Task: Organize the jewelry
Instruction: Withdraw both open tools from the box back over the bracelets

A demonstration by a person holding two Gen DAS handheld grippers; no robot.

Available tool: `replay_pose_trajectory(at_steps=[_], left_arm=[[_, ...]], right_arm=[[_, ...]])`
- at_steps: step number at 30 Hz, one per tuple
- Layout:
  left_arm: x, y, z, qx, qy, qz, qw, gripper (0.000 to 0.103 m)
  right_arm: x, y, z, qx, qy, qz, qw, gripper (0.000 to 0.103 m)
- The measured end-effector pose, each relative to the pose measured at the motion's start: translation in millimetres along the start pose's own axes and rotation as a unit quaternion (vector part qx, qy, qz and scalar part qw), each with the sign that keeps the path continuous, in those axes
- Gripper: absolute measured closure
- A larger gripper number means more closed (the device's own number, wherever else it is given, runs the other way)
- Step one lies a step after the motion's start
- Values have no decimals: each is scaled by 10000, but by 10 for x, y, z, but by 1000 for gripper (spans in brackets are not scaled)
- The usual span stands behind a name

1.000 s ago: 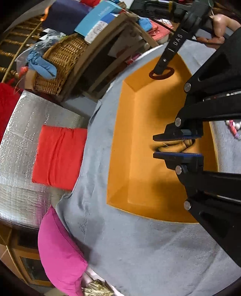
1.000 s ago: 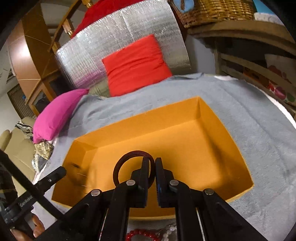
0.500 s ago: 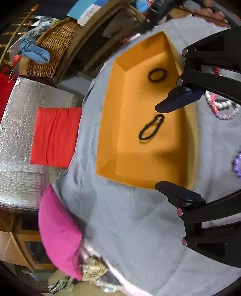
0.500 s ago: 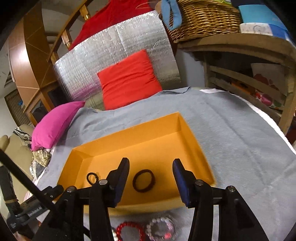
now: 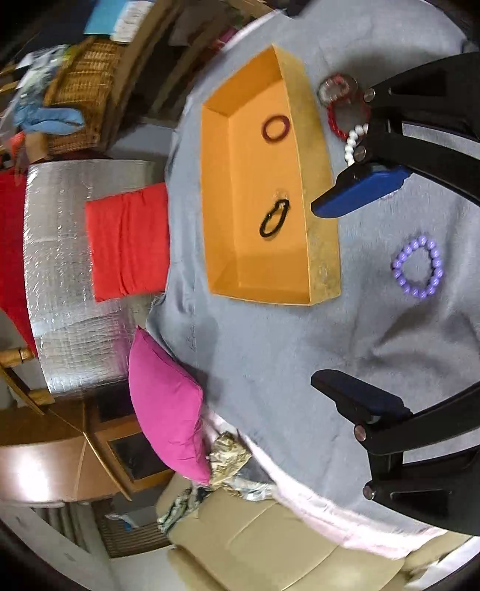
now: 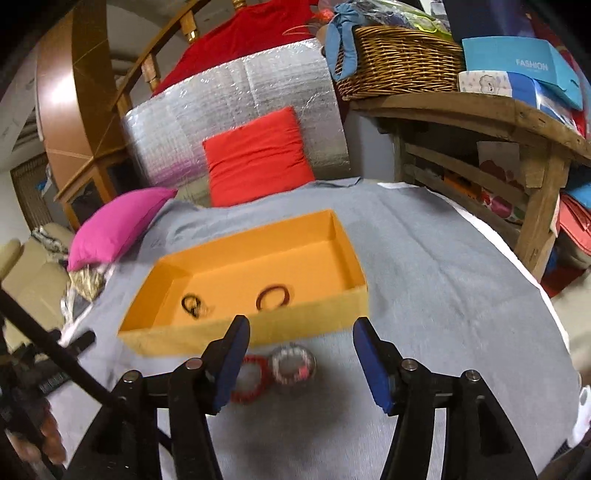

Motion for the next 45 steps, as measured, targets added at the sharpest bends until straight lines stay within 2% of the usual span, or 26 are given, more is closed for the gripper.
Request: replay_pose_trajectory(at_steps=[6, 14, 19, 31, 45], left_arm=[[71, 48, -83, -344, 4, -5, 9994, 18], [-87, -63, 30, -89, -140, 208, 9996, 17], [-75, -129, 74, 90, -222, 97, 9997, 18], [144, -187, 86, 51, 110, 59, 9999, 18], [471, -226, 118, 47, 381, 8, 9993, 18]], right_arm=[[82, -77, 139, 204, 81, -53, 9997, 41], [371, -143, 265, 373, 172, -457, 9981, 41], [394, -143, 260, 374, 189, -486, 9979, 41], [361, -117, 256, 423, 232, -378, 9981, 41], [512, -138, 305, 459, 326, -476, 9973, 41]])
Point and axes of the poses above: each gripper's, at about its wrist camera, not at the fingertips, and z roughly the way its jaws point, x to its left, y to its top, the point moved 4 cm from there along z, roughly the way its jaws point, and after that the axes turned 2 degrees about -z, right-handed, at the moved point
